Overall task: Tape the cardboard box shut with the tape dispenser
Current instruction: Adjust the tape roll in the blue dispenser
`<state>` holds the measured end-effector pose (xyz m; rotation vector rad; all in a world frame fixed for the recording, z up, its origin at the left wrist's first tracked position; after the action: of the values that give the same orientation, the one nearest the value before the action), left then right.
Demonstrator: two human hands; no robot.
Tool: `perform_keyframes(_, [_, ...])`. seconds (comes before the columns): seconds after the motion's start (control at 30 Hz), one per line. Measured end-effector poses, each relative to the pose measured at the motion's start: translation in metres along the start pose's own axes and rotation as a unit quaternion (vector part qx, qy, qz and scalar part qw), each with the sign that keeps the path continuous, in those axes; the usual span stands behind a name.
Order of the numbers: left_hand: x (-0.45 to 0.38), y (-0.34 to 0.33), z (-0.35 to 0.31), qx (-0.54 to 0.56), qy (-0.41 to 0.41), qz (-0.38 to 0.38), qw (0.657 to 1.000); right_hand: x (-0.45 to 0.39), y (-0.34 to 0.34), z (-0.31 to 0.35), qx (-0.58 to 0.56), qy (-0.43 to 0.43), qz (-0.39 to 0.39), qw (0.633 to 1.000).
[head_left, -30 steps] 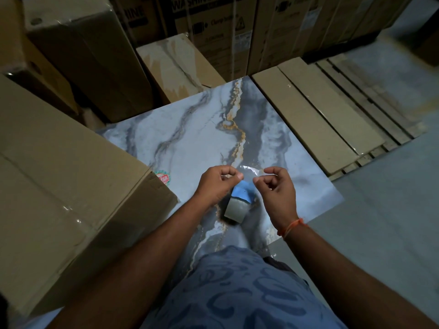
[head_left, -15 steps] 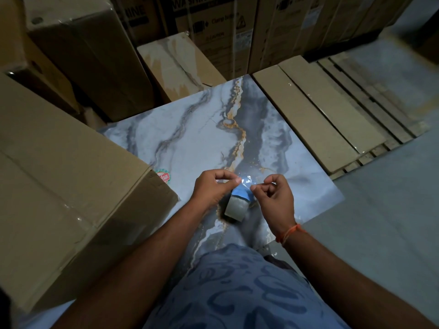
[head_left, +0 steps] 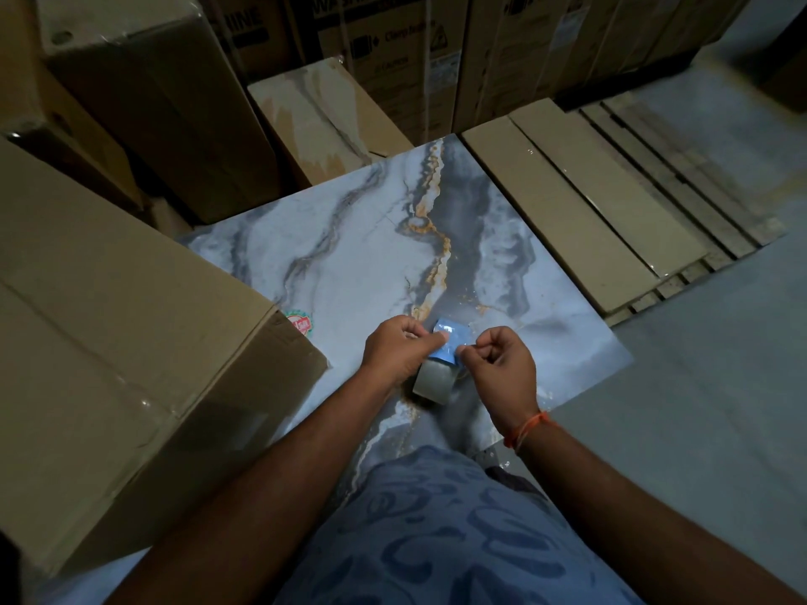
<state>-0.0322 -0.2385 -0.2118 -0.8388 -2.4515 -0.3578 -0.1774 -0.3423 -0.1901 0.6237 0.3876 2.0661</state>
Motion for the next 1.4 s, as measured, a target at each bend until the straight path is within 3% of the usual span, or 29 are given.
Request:
perform_keyframes(0.37, [-0.005,0.0,0.014,0.02,0.037,-0.01,0.999,0.014,-0.001,0.004,0.035,0.016,-0.03,0.999])
perform_keyframes(0.57, [-0.003,0.0,0.011,0.003,0.017,0.005,1.0,0.019,0.011,0.009,0.143,0.078,-0.089,0.983])
perform_keyframes(0.7, [-0.001,0.0,0.009,-0.002,-0.015,0.025,1.0,0.015,0.006,0.015,0.259,0.19,-0.037,0.946])
perform_keyframes(0.8, [0.0,0.001,0.007,-0.015,-0.037,0.034,0.999,0.019,-0.005,0.015,0.301,0.211,0.022,0.93])
perform_keyframes(1.0, [0.004,-0.004,0.002,0.003,-0.043,0.116,0.992,0.022,-0.003,0.006,0.242,0.148,0.004,0.959])
perform_keyframes(1.17, [0.0,-0.001,0.004,0.004,-0.014,0.101,0.995,0.014,-0.005,-0.004,0.095,0.011,0.025,0.995])
perform_keyframes(1.4, [0.0,0.0,0.008,0.045,-0.004,0.075,0.996,0.006,-0.016,-0.02,-0.111,-0.13,0.067,0.983])
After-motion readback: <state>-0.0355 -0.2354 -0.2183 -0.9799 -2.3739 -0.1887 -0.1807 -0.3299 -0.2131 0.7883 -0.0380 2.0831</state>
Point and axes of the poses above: each hand's wrist, its own x-axis away from the middle knuckle, its own y-axis out of the back of the hand, z = x × y, the point moved 5 cm from there along -x, towards the middle knuckle, and after that the axes turned 14 degrees about x, right-handed, at the moved point
